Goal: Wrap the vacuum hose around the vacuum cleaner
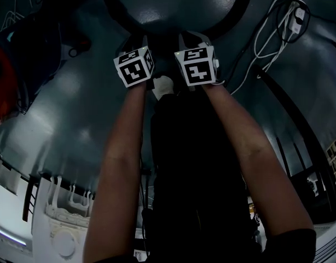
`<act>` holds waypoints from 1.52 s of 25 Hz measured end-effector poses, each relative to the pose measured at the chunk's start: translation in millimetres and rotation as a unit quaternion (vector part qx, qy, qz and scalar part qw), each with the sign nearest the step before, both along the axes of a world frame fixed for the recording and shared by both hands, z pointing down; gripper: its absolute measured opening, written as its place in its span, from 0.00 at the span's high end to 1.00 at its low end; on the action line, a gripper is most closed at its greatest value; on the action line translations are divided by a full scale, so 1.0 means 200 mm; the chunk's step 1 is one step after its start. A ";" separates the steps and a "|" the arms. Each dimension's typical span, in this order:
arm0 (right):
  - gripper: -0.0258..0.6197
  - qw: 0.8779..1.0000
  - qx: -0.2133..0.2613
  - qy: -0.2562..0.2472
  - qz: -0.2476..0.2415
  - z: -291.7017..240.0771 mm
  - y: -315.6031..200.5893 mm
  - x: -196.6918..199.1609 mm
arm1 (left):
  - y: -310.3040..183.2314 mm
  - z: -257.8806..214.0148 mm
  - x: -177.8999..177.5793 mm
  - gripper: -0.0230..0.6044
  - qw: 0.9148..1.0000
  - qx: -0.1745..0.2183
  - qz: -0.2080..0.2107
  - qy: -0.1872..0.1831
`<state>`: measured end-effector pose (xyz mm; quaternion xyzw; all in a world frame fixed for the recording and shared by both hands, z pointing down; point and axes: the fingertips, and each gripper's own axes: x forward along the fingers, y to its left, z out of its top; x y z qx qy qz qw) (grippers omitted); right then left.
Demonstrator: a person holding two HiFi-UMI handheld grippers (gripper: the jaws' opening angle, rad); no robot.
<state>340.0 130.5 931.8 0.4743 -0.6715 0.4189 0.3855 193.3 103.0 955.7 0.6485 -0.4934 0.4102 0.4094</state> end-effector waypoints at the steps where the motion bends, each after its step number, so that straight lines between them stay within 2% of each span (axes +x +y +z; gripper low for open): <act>1: 0.93 1.000 0.002 0.000 -0.008 0.01 0.00 -0.02 | -0.01 0.03 -0.02 0.67 1.000 -0.001 -0.014 -0.001; 5: 0.92 0.999 0.013 -0.005 -0.040 0.06 -0.04 -0.10 | -0.09 0.10 -0.06 0.62 0.997 0.006 -0.074 -0.002; 9: 0.91 0.998 0.021 -0.014 -0.052 0.11 -0.11 -0.17 | -0.16 0.14 -0.09 0.59 0.995 0.014 -0.097 -0.008; 17: 0.91 0.997 0.026 -0.035 -0.071 0.18 -0.23 -0.30 | -0.23 0.23 -0.16 0.56 0.995 0.012 -0.100 0.009; 22: 0.90 0.995 0.027 -0.046 -0.081 0.21 -0.28 -0.33 | -0.26 0.28 -0.15 0.56 0.994 0.010 -0.102 0.033; 29: 0.90 0.995 0.025 -0.046 -0.088 0.27 -0.32 -0.32 | -0.31 0.33 -0.15 0.55 0.996 0.011 -0.084 0.038; 33: 0.90 0.995 0.025 -0.047 -0.090 0.28 -0.33 -0.32 | -0.30 0.37 -0.17 0.55 0.995 0.006 -0.098 0.028; 38: 0.90 0.993 0.033 -0.045 -0.101 0.28 -0.34 -0.34 | -0.31 0.38 -0.18 0.56 0.994 0.012 -0.110 -0.011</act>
